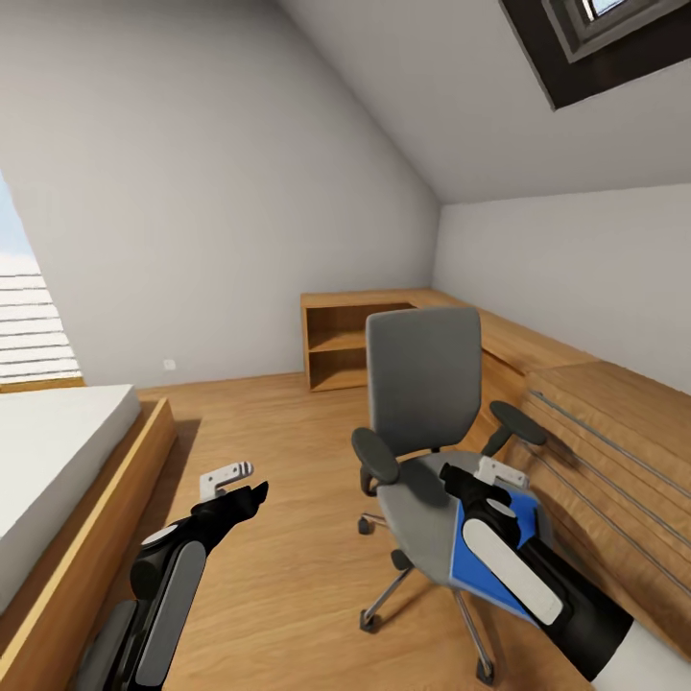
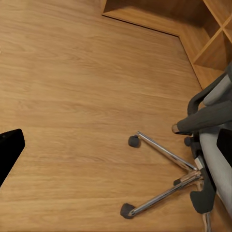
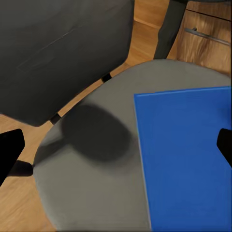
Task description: In the bedroom, organize the workspace by keeping the computer under the desk, ensuring the monitor is on the desk, placing the keyboard on the desk next to the monitor, placing the mouse on the desk next to the keyboard, moving the folder from the swivel chair onto the desk next to the mouse, stacking the notebook on top of the folder with the pen on top of the notebook, and positioning the swivel chair next to the desk.
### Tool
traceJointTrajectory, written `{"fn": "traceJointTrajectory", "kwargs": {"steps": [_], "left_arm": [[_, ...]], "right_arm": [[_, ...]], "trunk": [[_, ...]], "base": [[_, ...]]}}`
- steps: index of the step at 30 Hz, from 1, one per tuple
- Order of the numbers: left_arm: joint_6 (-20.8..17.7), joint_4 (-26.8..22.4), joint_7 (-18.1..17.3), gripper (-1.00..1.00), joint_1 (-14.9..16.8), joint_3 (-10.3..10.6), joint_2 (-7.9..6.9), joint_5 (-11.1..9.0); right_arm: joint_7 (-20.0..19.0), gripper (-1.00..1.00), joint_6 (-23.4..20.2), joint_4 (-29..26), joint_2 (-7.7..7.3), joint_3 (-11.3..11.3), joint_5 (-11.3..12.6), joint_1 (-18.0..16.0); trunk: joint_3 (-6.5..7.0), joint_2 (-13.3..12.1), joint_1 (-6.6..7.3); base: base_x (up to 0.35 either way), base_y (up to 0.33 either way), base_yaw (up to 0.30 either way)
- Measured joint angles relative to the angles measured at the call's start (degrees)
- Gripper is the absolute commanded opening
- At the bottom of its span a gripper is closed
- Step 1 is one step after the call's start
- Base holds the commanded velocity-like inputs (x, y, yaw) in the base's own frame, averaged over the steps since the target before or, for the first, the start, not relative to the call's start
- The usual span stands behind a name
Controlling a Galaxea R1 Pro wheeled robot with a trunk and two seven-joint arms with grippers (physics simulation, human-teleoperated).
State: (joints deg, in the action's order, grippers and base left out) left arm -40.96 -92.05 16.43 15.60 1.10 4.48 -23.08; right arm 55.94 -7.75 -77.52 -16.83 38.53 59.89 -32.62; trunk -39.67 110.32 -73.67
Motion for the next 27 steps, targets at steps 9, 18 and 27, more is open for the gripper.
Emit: {"fn": "traceJointTrajectory", "kwargs": {"steps": [9, 18, 27], "left_arm": [[0.00, 0.00, 0.00, 1.00, 0.00, -0.07, 0.00, -0.04], [0.01, -0.45, 0.00, 1.00, 0.01, -0.36, 0.00, -0.51], [0.01, -0.59, 0.10, 1.00, 0.01, -3.54, -0.07, -4.75]], "right_arm": [[0.02, 1.00, 0.50, 0.41, 0.01, -0.04, 0.00, 0.00], [-0.10, 1.00, 1.23, 0.39, -0.53, -0.26, 2.22, 0.34], [-7.12, 1.00, 5.88, 1.34, -7.14, -0.38, 16.84, 0.62]], "trunk": [[0.01, 0.00, -0.01], [0.40, 0.00, 0.00], [-0.56, 3.20, -1.75]], "base": [[-0.147, 0.080, -0.011], [-0.021, 0.009, -0.200], [-0.001, 0.000, -0.255]]}}
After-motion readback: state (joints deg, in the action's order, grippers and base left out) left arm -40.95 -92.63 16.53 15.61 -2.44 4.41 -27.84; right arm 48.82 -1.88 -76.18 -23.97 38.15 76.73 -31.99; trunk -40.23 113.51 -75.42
